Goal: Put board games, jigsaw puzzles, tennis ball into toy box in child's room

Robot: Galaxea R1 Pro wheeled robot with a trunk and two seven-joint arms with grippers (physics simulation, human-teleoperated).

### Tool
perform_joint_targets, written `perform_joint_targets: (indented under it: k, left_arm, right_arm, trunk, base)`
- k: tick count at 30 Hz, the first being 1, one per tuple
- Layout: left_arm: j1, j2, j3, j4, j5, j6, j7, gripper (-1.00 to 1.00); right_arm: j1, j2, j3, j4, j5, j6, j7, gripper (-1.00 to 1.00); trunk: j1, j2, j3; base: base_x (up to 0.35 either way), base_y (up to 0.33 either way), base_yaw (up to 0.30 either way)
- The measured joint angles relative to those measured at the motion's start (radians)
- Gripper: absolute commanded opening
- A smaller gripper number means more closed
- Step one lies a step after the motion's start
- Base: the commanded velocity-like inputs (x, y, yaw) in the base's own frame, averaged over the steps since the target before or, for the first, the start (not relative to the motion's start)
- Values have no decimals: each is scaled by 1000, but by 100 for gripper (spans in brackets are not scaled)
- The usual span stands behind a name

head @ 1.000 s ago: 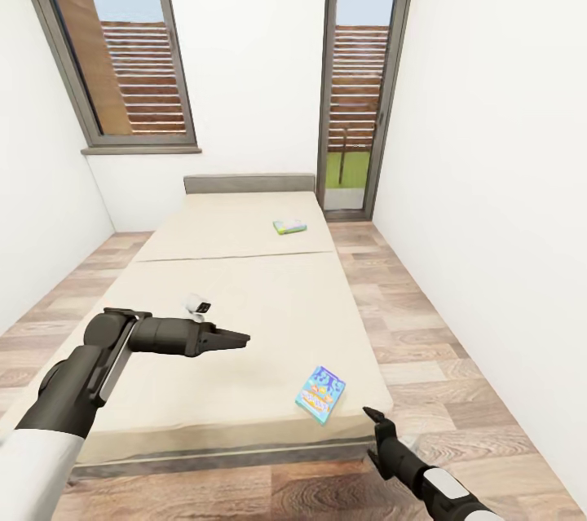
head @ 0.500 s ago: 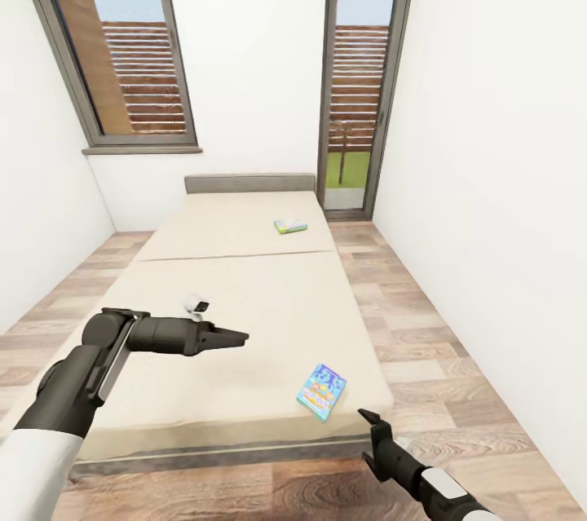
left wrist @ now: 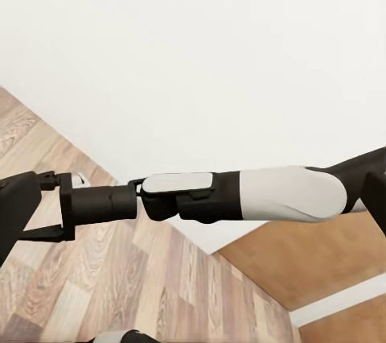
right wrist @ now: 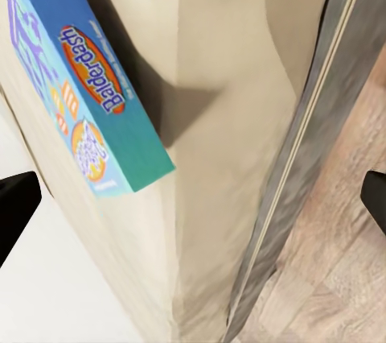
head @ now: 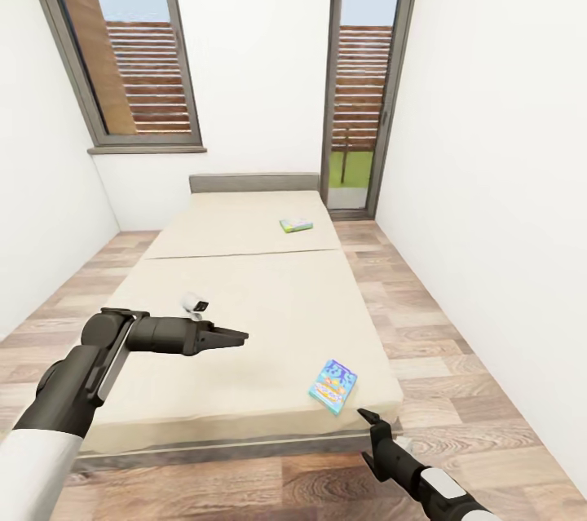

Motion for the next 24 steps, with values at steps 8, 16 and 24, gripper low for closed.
perform_joint_targets:
  k: [8,16,24]
  left_arm:
    - [0,0,0,0,0,0,0,100]
    - [0,0,0,0,0,-1,0,100]
    - [0,0,0,0,0,-1,0,100]
  right_arm:
    - [0,0,0,0,0,0,0,100]
    - [0,0,0,-1,2,0,0,100]
    - [0,0,1,-3,2,-1,0,100]
  trunk:
    - [0,0,0]
    - [0,0,0]
    - [0,0,0]
  base:
    - [0,50,0]
    - [0,91,0]
    - [32,44,0]
